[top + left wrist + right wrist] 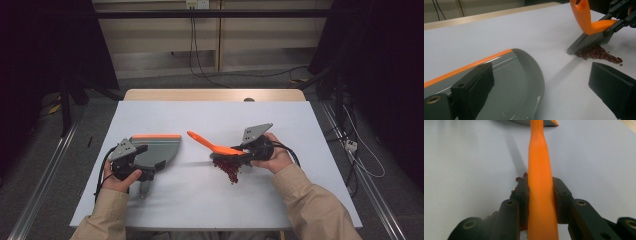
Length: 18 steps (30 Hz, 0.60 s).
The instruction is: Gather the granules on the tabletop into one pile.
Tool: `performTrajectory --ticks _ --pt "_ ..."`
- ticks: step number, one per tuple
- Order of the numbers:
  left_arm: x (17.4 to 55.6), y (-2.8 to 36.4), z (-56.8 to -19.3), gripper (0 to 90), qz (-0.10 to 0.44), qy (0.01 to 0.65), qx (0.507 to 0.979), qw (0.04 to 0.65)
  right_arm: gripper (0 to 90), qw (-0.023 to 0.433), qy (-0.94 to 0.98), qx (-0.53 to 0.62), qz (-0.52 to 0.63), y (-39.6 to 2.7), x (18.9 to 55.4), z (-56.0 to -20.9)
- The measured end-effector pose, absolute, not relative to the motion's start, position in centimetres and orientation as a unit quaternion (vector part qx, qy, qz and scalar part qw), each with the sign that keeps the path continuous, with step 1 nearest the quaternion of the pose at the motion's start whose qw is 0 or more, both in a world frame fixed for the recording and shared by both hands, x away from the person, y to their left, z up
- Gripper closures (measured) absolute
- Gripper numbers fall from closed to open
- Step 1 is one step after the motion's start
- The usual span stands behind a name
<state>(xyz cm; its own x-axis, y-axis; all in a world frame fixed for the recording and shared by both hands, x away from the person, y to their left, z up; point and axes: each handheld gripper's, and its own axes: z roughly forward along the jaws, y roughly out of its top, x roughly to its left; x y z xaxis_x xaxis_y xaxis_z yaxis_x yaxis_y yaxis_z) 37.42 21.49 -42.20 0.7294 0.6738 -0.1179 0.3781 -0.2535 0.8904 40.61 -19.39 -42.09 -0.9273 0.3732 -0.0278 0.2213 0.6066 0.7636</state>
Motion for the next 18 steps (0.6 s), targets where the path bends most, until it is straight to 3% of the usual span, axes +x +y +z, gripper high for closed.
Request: performTrajectory --ticks 18 --pt "37.51 21.48 -42.27 6.2 0.144 0.338 0.779 0.508 71.1 0.116 0.866 0.198 0.444 -19.65 40.78 -41.7"
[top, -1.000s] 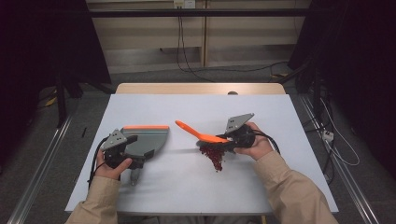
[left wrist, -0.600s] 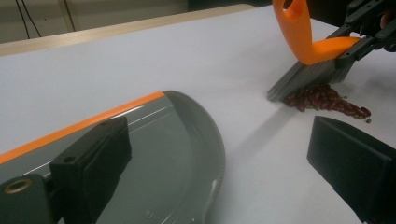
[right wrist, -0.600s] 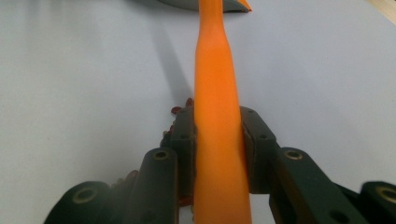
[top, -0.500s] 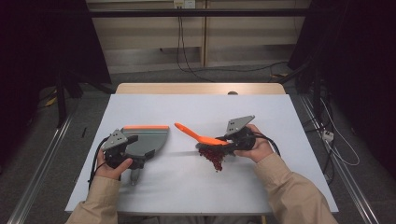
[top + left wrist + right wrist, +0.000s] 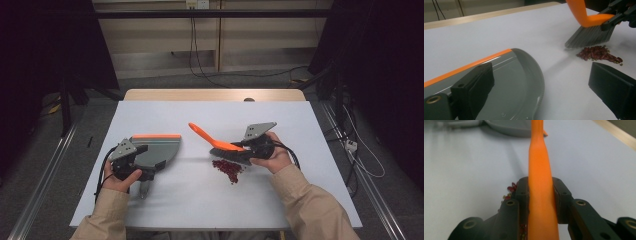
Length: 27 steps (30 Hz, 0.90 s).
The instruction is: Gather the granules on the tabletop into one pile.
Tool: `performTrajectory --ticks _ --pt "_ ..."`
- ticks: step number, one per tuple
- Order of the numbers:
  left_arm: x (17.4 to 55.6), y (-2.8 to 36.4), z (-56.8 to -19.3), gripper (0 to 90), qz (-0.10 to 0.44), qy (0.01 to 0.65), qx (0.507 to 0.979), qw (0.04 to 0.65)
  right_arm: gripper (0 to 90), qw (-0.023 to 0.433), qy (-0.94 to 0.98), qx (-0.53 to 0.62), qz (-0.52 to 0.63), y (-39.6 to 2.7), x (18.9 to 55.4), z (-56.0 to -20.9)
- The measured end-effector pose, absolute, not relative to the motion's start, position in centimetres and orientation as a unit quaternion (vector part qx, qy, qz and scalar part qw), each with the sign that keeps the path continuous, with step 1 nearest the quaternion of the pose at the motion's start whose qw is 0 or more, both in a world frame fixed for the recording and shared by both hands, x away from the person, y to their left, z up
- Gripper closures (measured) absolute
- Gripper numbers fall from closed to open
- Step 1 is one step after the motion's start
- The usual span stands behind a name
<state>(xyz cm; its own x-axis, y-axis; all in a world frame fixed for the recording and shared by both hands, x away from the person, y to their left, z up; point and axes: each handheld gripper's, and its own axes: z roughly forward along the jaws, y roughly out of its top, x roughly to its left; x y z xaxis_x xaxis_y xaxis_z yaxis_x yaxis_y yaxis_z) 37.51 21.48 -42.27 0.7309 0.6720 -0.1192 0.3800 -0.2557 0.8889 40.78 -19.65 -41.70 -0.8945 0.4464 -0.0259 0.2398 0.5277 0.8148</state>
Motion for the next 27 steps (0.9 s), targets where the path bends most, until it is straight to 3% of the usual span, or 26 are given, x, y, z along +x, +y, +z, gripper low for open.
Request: performTrajectory --ticks 4,11,20,27 --pt "37.5 21.5 -42.3 6.2 0.143 0.337 0.779 0.509 71.1 0.111 0.857 0.21 0.457 -19.7 40.9 -41.0" --pt "37.5 21.5 -42.3 6.2 0.145 0.338 0.778 0.51 71.1 0.059 0.842 0.218 0.49 -18.8 39.0 -40.3" --pt "37.5 21.5 -42.2 6.2 0.144 0.338 0.778 0.51 71.1 -0.011 0.839 0.218 0.498 -17.7 37.2 -42.3" --pt "37.6 21.5 -42.3 6.2 0.144 0.339 0.778 0.509 71.2 -0.001 0.842 0.224 0.491 -18.1 38.5 -43.2"
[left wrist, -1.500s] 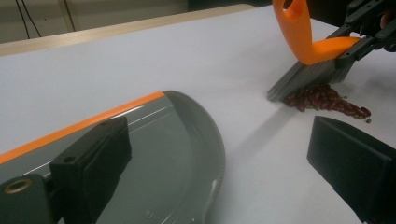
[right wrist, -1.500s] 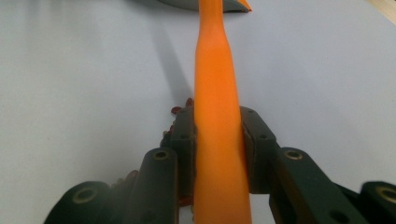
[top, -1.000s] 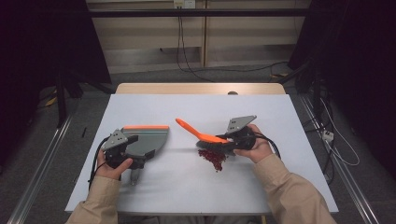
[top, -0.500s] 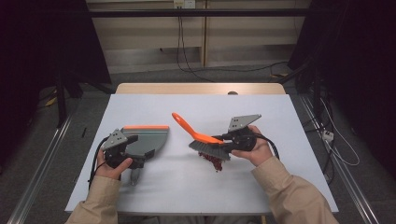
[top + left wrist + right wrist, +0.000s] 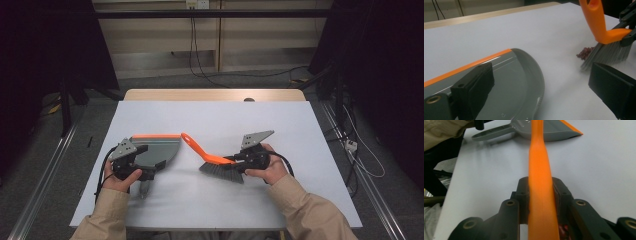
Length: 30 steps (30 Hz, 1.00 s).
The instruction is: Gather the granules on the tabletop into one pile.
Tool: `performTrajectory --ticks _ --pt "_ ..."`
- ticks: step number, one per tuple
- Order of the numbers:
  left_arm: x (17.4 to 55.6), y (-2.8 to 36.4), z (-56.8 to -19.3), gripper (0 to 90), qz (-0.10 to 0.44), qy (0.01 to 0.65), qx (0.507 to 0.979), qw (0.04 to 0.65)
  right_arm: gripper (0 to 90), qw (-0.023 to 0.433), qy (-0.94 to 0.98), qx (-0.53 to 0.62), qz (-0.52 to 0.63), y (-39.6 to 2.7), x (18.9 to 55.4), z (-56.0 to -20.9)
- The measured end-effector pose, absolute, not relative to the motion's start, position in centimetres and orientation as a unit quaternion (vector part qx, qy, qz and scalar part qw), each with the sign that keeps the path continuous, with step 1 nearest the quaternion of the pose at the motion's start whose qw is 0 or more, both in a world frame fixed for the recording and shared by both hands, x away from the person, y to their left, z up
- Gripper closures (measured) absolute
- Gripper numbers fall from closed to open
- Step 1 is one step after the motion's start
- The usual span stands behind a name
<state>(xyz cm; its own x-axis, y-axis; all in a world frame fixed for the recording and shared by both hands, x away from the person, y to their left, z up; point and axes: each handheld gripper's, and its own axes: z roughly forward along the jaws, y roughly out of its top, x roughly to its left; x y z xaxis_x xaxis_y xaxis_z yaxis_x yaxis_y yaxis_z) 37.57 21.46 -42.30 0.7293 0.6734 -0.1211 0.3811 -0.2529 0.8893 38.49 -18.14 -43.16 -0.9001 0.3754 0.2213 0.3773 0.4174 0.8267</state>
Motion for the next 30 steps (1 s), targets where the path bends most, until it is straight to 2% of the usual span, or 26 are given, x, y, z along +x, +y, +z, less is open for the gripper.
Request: performTrajectory --ticks 15,22,30 --pt "37.6 21.5 -42.3 6.2 0.143 0.338 0.779 0.509 71.1 -0.008 -0.827 -0.23 -0.512 -18.2 39.3 -42.3" --pt "37.5 21.5 -42.2 6.2 0.143 0.337 0.778 0.51 71.1 -0.059 -0.816 -0.269 -0.508 -19.5 39.4 -40.9" --pt "37.5 21.4 -42.2 6.2 0.143 0.337 0.778 0.51 71.1 -0.102 -0.81 -0.297 -0.495 -20.9 39.3 -41.2"
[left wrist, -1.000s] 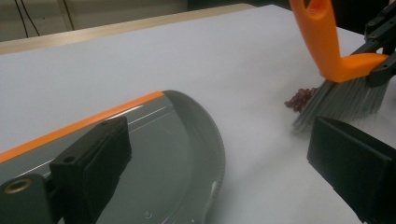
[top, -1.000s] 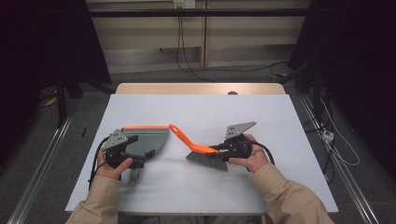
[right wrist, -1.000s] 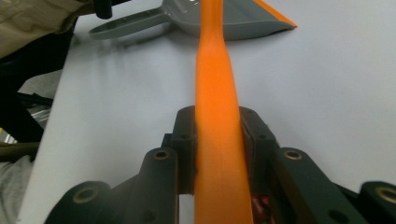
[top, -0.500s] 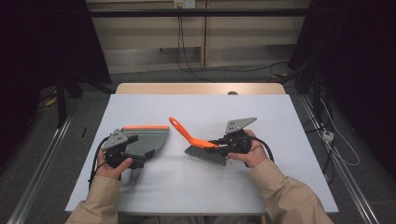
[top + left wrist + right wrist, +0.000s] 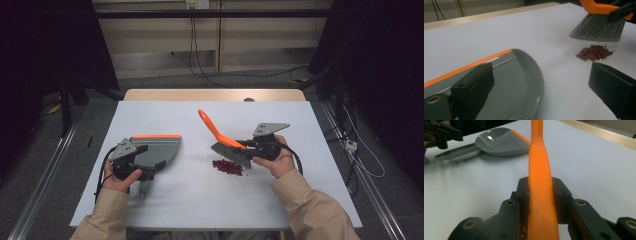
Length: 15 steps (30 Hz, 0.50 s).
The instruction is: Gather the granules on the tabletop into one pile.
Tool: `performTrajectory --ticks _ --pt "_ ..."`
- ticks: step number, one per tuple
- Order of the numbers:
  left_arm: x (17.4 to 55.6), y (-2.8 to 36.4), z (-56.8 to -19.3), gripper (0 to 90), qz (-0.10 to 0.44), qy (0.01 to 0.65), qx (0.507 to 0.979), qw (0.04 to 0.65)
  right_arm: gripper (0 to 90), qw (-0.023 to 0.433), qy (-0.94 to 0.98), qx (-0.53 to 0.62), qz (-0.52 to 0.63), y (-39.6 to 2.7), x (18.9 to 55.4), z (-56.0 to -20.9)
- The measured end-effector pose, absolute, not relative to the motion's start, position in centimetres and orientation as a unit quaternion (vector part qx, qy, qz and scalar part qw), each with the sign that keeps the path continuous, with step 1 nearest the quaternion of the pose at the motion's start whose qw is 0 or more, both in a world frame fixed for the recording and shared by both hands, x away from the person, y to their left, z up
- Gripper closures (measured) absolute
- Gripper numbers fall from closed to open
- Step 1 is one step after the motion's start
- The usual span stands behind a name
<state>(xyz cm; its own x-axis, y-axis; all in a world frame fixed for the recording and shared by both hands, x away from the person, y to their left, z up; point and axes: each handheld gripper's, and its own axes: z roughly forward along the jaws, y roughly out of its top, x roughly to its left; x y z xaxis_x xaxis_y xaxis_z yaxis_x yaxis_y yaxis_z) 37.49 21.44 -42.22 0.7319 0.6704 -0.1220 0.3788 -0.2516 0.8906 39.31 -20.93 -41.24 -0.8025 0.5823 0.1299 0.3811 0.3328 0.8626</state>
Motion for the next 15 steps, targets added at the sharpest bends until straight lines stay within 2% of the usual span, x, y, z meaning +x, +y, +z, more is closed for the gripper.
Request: performTrajectory --ticks 5,15 --pt "37.5 21.4 -42.2 6.2 0.144 0.337 0.778 0.51 71.1 0.101 0.806 0.307 0.497 -20.9 39.7 -41.6" --pt "37.5 21.5 -42.1 6.2 0.144 0.337 0.779 0.509 71.1 0.149 0.798 0.346 0.471 -22.4 39.0 -42.8"
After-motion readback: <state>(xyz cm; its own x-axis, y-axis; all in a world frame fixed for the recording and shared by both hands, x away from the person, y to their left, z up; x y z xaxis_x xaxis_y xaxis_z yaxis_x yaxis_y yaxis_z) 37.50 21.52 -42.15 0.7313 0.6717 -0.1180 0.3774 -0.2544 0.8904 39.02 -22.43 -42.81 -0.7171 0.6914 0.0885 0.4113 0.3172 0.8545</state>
